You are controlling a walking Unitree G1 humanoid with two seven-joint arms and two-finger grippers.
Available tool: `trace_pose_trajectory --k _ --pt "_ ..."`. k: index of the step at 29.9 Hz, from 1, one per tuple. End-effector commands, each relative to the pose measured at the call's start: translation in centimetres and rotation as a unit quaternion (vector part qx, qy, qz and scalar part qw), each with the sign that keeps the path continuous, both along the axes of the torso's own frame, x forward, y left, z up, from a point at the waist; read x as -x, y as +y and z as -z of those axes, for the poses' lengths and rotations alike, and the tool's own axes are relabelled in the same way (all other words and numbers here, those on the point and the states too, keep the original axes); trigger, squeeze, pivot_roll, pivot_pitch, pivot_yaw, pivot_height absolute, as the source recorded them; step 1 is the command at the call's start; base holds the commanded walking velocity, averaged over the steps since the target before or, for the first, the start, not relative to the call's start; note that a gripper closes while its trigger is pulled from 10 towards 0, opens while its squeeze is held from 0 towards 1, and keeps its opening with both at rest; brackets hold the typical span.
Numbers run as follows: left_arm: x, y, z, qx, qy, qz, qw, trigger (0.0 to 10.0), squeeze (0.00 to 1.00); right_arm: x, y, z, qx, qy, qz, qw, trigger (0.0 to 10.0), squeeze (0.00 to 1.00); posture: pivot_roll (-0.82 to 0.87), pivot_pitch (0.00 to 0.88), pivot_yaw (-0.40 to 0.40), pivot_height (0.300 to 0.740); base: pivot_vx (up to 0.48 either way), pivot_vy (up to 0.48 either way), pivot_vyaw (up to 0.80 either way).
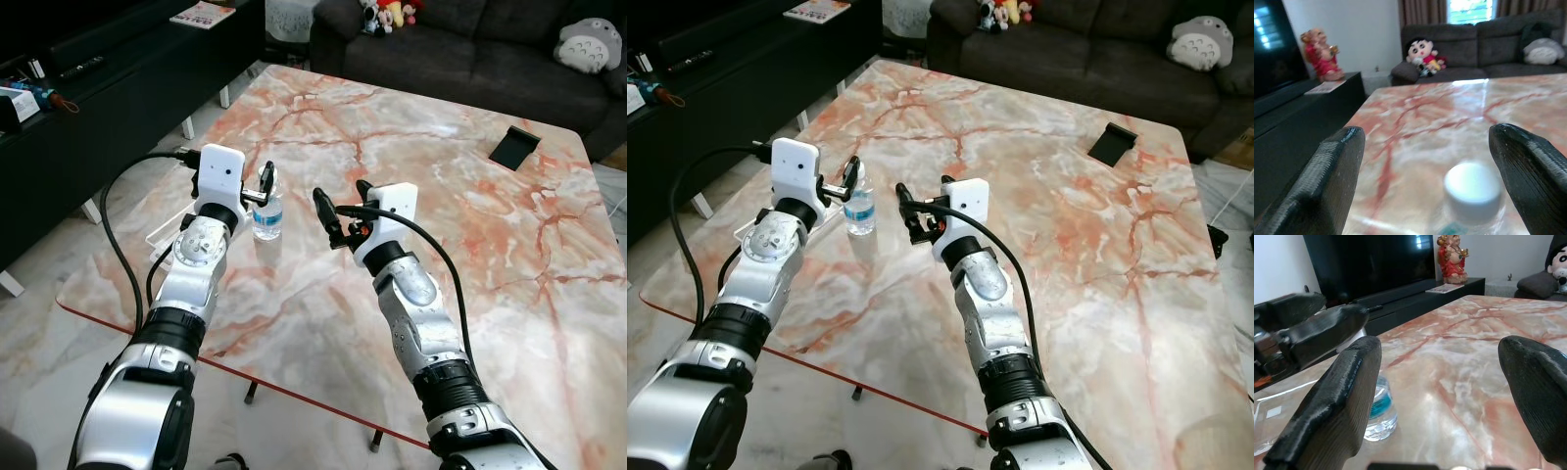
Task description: Picking trash to rubbish bin
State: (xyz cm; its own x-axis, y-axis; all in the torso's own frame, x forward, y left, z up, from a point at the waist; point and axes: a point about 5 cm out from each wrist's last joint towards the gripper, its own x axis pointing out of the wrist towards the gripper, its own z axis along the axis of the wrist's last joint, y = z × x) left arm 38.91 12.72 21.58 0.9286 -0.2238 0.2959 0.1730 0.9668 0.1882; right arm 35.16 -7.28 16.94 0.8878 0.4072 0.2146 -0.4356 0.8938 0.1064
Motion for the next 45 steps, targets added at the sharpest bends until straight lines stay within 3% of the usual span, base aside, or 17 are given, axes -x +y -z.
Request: trace_pose_trajectory --k 1,7,13,19,20,21,22,23,24,25,45 --pt "-0.1 -0.6 -0.5 0.006 -0.007 0.016 1.000 10.0 0.00 0.2 -0.3 -0.1 -0.007 0.000 0.005 1.000 10.0 0.00 -0.01 0.175 -0.081 0.740 0.000 0.000 0.00" --pt "-0.3 -1.0 -1.4 0.011 -0.023 0.027 0.999 10.0 0.00 0.6 -0.3 -0.1 -0.012 0.001 0.005 1.000 10.0 0.00 -0.02 0.163 -0.077 0.740 0.000 0.000 0.00" --pt "-0.8 -1.5 0.4 -0.022 0.028 0.028 0.999 10.0 0.00 0.8 -0.2 0.0 -0.007 0.004 0.002 1.000 10.0 0.00 -0.03 0.146 -0.075 0.740 0.000 0.000 0.00" --pt "-0.8 -1.6 0.4 -0.019 0.029 0.031 0.999 10.0 0.00 0.8 -0.3 -0.1 -0.007 0.005 0.003 1.000 10.0 0.00 -0.02 0.149 -0.076 0.740 0.000 0.000 0.00" --pt "-0.8 -1.6 0.4 -0.019 0.028 0.031 0.999 9.1 0.00 0.8 -0.3 -0.1 -0.007 0.005 0.003 1.000 10.0 0.00 -0.02 0.152 -0.077 0.740 0.000 0.000 0.00" --pt "-0.8 -1.6 0.4 -0.019 0.027 0.032 0.999 5.0 0.00 0.8 -0.3 -0.1 -0.008 0.005 0.003 1.000 10.0 0.00 -0.02 0.154 -0.077 0.740 0.000 0.000 0.00" --pt "-0.8 -1.6 0.3 -0.019 0.026 0.032 0.999 5.0 0.00 0.8 -0.3 -0.1 -0.008 0.005 0.003 1.000 10.0 0.00 -0.02 0.154 -0.076 0.740 0.000 0.000 0.00" --pt "-0.9 -1.6 0.3 -0.020 0.025 0.031 0.999 0.9 0.00 0.7 -0.2 -0.1 -0.008 0.006 0.003 1.000 10.0 0.00 -0.02 0.157 -0.077 0.740 0.000 0.000 0.00" --pt "-0.9 -1.5 0.2 -0.020 0.024 0.031 0.999 0.9 0.00 0.7 -0.2 -0.1 -0.008 0.007 0.004 1.000 10.0 0.00 -0.02 0.157 -0.077 0.740 0.000 0.000 0.00" --pt "-0.9 -1.4 0.2 -0.021 0.023 0.030 0.999 0.0 0.00 0.8 -0.2 0.0 -0.008 0.008 0.004 1.000 10.0 0.00 -0.02 0.158 -0.076 0.740 0.000 0.000 0.00" --pt "-1.0 -1.0 0.6 -0.033 0.036 0.019 0.999 0.0 0.00 0.3 -0.3 0.0 -0.004 0.012 0.006 1.000 10.0 0.00 -0.01 0.157 -0.081 0.740 0.000 0.000 0.00"
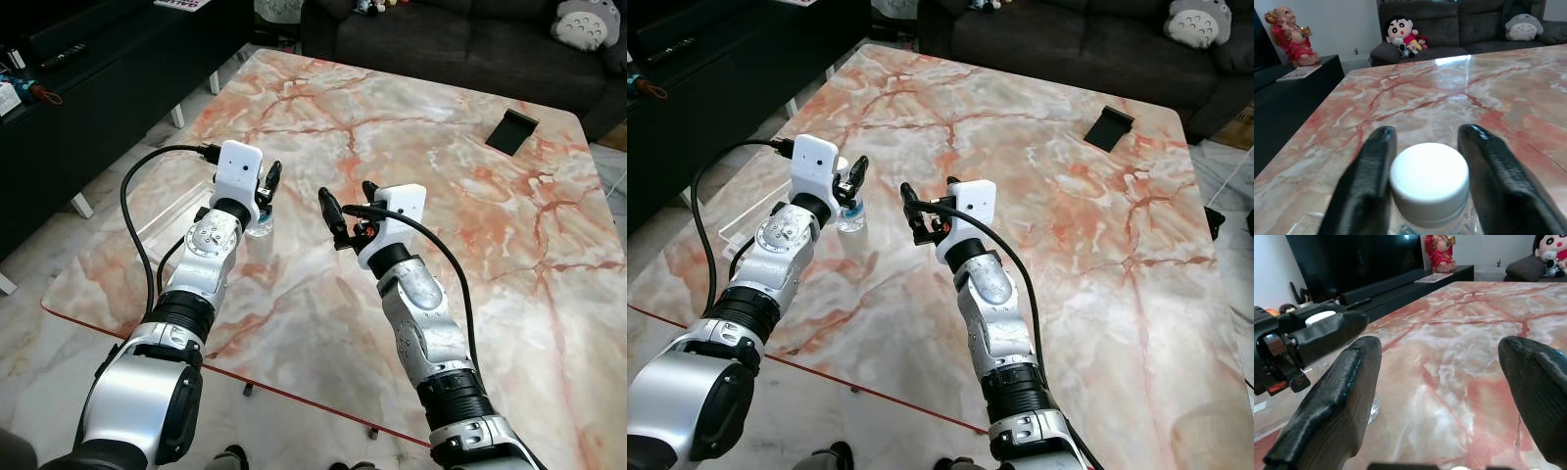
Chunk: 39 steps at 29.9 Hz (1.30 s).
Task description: Picking trash to rubbish bin
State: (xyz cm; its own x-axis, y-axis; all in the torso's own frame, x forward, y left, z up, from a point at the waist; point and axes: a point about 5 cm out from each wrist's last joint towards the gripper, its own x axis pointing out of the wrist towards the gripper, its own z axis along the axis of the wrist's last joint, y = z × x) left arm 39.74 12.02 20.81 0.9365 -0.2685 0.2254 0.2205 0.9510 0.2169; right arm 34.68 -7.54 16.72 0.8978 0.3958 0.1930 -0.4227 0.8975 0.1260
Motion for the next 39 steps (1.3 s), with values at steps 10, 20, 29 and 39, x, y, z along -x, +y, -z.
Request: trace_pose_trajectory --k 10,20,29,39 --pt "0.1 0.2 -1.0 -0.010 -0.029 -0.011 0.999 0.0 0.00 -0.6 0.1 -0.7 0.000 -0.009 0.002 1.000 10.0 0.00 0.00 0.134 -0.077 0.740 0.000 0.000 0.00" --pt "2.2 2.6 -1.3 0.032 -0.098 -0.070 0.992 10.0 0.00 -1.5 -1.1 -1.1 0.002 -0.018 0.028 0.999 10.0 0.00 0.02 0.080 -0.057 0.740 0.000 0.000 0.00" --pt "5.2 5.6 1.7 0.018 -0.085 -0.143 0.986 10.0 0.00 -2.2 -3.4 -1.7 0.005 -0.033 0.065 0.997 10.0 0.00 0.03 0.036 -0.041 0.740 0.000 0.000 0.00" --pt "6.5 6.7 0.5 0.013 -0.110 -0.180 0.977 10.0 0.00 -3.1 -5.9 -1.0 0.021 -0.015 0.110 0.994 10.0 0.00 0.05 0.014 -0.042 0.740 0.000 0.000 0.00"
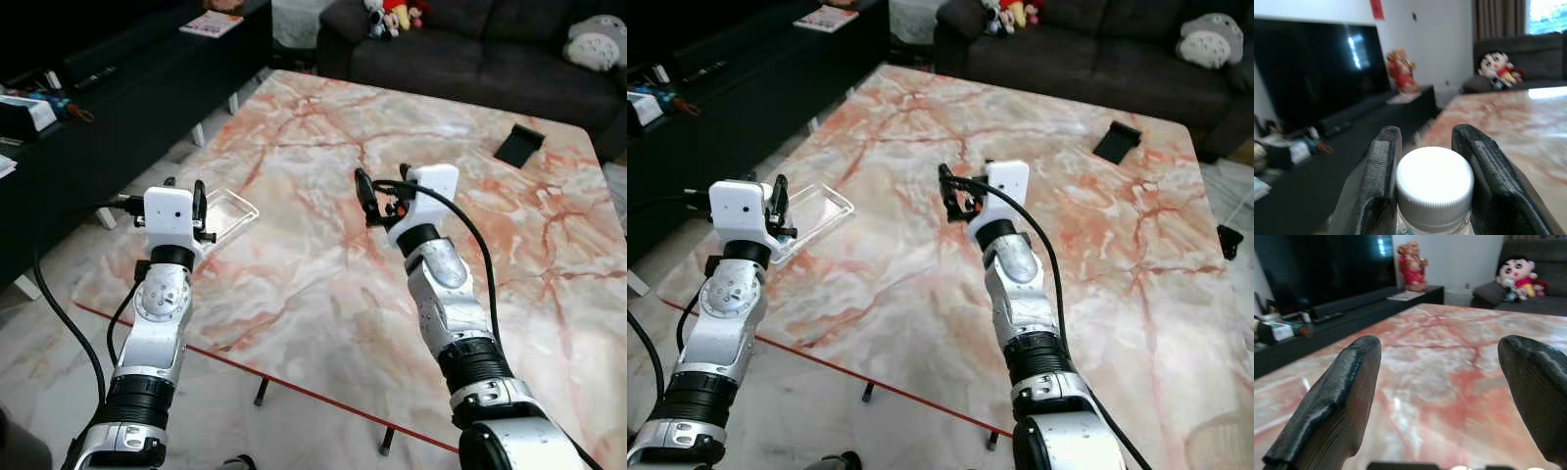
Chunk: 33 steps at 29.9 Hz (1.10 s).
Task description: Picking trash to rubbish bin
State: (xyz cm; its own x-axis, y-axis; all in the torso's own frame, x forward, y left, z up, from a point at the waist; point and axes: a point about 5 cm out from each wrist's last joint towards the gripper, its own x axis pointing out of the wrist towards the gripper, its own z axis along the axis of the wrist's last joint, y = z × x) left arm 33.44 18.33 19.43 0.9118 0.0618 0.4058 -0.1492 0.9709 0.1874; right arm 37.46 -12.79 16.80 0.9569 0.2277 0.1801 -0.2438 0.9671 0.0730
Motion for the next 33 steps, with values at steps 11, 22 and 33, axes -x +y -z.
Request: trace_pose_trajectory --k 11,22,33 --pt "0.1 -0.3 -2.0 0.000 -0.031 -0.012 0.999 10.0 0.00 -0.5 -0.3 -1.1 -0.009 -0.025 0.012 1.000 10.0 0.00 0.05 0.015 -0.052 0.740 0.000 0.000 0.00" --pt "0.5 -0.7 -1.3 0.011 -0.019 -0.014 1.000 10.0 0.00 -0.8 -0.5 -1.4 -0.009 -0.031 0.014 0.999 10.0 0.00 0.04 0.029 -0.060 0.740 0.000 0.000 0.00" --pt "0.4 -1.0 -1.1 0.013 -0.012 -0.009 1.000 10.0 0.00 -0.7 -0.6 -1.1 -0.007 -0.029 0.014 0.999 10.0 0.00 0.04 0.038 -0.062 0.740 0.000 0.000 0.00"
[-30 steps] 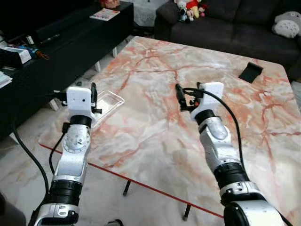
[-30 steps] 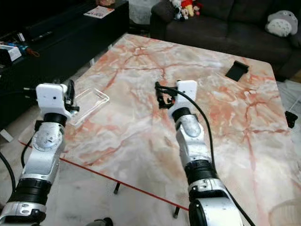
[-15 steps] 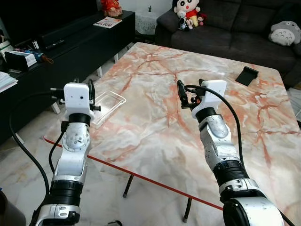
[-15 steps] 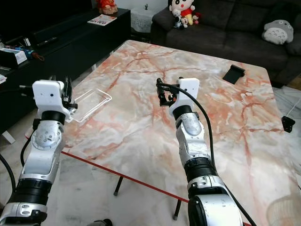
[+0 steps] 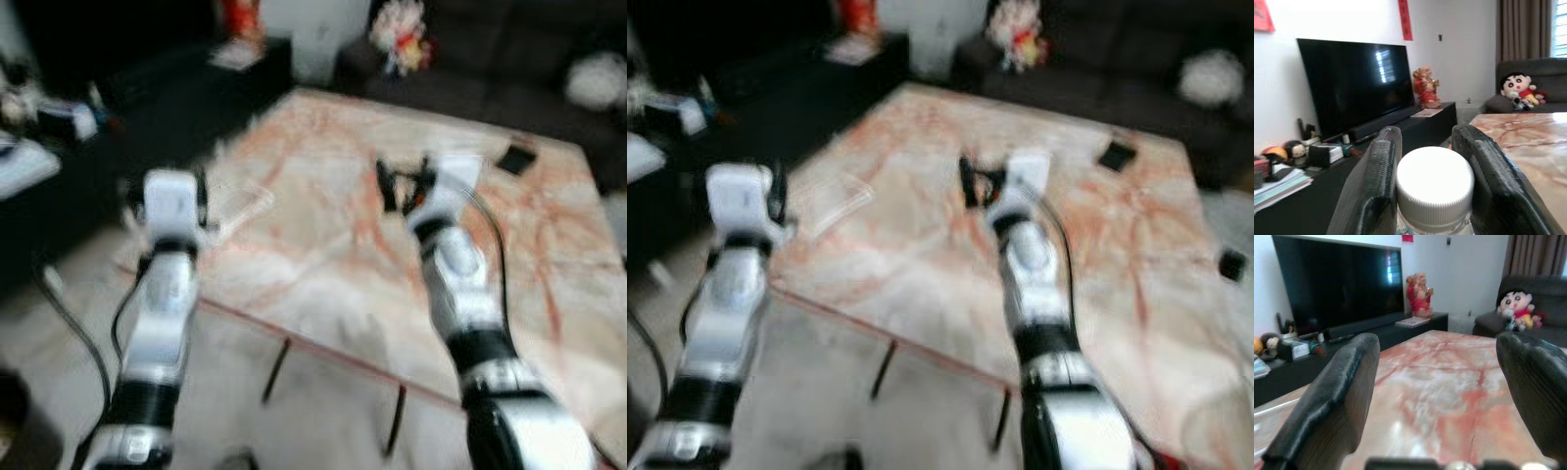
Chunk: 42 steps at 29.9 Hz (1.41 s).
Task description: Picking trash to rubbish bin
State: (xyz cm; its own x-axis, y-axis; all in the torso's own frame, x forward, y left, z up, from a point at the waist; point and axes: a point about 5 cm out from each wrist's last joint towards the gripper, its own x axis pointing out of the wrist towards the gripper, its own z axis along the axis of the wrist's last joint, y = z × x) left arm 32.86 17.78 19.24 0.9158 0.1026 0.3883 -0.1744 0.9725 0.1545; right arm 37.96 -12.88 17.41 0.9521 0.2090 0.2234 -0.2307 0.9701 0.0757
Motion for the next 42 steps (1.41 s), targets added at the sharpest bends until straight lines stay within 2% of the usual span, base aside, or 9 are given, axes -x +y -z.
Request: trace_pose_trajectory --k 1,42 --pt "-0.15 -0.40 -1.23 -0.005 -0.020 0.005 1.000 10.0 0.00 -0.15 -0.46 -0.51 0.000 -0.007 0.006 1.000 10.0 0.00 0.04 0.038 -0.062 0.740 0.000 0.000 0.00" --pt "0.04 -0.63 -0.54 -0.001 -0.002 0.008 1.000 10.0 0.00 -0.11 -0.43 0.29 0.005 0.006 0.000 1.000 10.0 0.00 0.03 0.060 -0.073 0.740 0.000 0.000 0.00"
